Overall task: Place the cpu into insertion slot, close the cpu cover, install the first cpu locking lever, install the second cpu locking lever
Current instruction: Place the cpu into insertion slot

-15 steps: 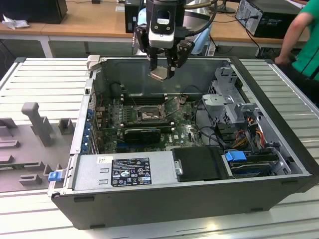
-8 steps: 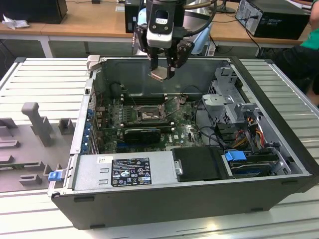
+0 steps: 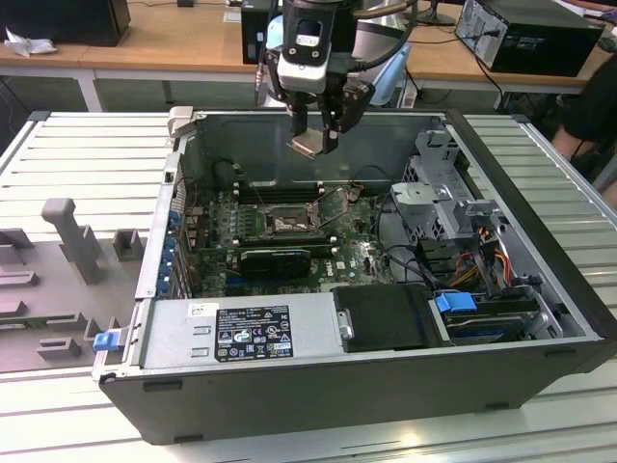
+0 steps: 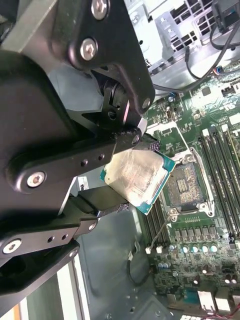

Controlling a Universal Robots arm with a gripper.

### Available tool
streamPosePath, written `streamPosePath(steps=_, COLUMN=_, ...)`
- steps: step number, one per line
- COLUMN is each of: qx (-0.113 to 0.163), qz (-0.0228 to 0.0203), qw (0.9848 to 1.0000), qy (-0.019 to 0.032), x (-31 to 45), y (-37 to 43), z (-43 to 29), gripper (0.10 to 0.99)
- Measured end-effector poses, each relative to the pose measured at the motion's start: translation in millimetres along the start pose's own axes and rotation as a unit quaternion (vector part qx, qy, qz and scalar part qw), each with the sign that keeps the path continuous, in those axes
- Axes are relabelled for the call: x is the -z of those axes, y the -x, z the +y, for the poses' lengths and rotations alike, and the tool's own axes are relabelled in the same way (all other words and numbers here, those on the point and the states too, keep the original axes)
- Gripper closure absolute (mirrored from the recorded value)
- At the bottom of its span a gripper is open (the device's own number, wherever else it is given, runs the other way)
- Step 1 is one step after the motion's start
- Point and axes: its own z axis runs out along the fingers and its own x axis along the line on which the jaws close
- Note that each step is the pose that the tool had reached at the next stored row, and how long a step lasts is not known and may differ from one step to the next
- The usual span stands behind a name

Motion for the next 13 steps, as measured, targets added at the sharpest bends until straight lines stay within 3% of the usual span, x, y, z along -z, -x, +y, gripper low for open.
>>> streamPosePath(steps=9, qx=-0.036, qz=-0.0031, qw=0.9994, qy=0.0007, x=-0.1, y=0.0, z=0.0, gripper=0.557)
streamPosePath(steps=13, qx=-0.058, qz=-0.0051, qw=0.9983, qy=0.0011, x=-0.1, y=0.0, z=0.0, gripper=0.557)
